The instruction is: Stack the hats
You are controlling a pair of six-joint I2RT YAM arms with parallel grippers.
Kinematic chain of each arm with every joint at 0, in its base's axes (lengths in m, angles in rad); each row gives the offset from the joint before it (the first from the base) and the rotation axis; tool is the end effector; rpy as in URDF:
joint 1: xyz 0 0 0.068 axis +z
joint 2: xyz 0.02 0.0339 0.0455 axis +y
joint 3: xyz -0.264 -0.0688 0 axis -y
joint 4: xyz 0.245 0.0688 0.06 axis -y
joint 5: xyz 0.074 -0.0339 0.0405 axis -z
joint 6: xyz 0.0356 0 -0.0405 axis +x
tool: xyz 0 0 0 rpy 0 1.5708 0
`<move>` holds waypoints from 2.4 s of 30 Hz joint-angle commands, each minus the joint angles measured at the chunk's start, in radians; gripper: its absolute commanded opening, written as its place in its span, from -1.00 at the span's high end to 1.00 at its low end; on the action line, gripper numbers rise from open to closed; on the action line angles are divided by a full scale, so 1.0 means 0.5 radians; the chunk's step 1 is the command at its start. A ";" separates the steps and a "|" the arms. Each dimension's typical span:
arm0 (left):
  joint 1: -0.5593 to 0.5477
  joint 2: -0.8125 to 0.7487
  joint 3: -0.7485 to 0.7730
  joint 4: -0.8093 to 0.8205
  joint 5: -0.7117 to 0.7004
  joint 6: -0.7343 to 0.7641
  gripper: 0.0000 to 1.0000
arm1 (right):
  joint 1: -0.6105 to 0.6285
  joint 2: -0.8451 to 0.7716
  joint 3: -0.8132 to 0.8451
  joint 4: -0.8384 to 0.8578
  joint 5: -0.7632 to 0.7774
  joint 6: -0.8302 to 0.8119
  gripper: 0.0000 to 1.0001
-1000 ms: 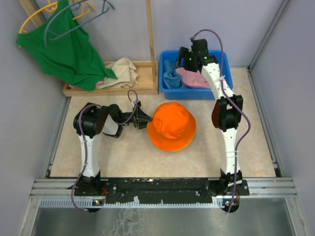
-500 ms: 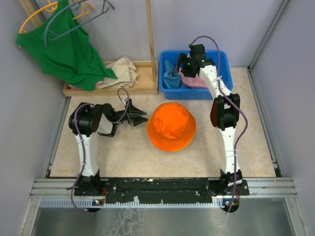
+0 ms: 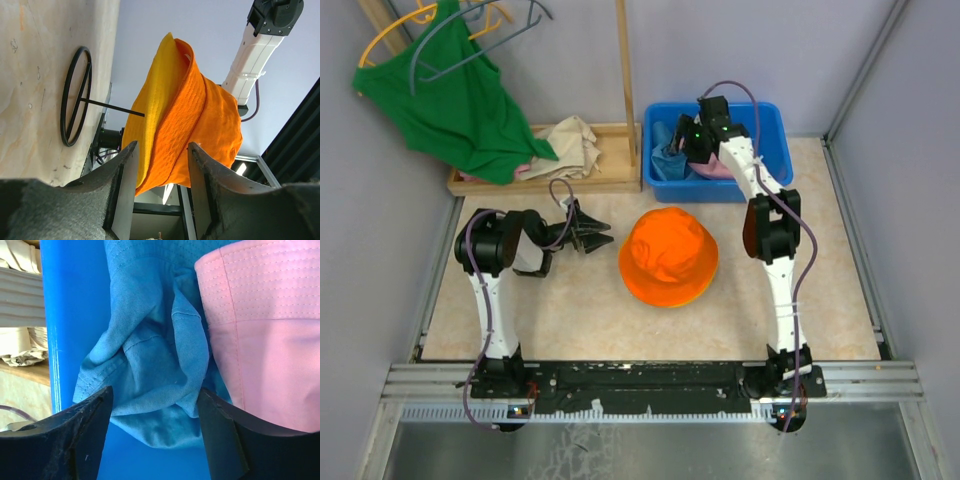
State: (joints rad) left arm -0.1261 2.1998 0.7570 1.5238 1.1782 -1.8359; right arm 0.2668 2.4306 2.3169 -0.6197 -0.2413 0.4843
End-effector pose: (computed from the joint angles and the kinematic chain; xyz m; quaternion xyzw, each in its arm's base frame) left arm 0.3465 -0.0771 0.0987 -0.1572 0.6781 -0.7175 0.0270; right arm 0.5292 0.1535 0.2449 0.0498 0.9069 0.2503 0.3352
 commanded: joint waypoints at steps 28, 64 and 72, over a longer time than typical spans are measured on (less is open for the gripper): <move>0.085 -0.364 0.212 0.451 -0.083 -0.163 0.14 | -0.218 -0.992 -0.544 0.343 -0.247 0.467 1.00; -0.309 -0.889 0.368 -0.111 -0.699 0.046 -0.18 | -0.262 -2.081 -1.364 0.775 -0.880 1.450 1.00; -0.477 -0.961 0.247 0.081 -0.829 -0.134 -0.21 | -0.164 -2.251 -1.568 0.818 -0.764 1.474 1.00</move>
State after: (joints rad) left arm -0.3340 1.7866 0.9028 1.4593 0.8116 -1.8648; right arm 0.1551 1.3651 1.5494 -0.2905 -0.6426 1.2026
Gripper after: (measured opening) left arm 0.602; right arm 0.010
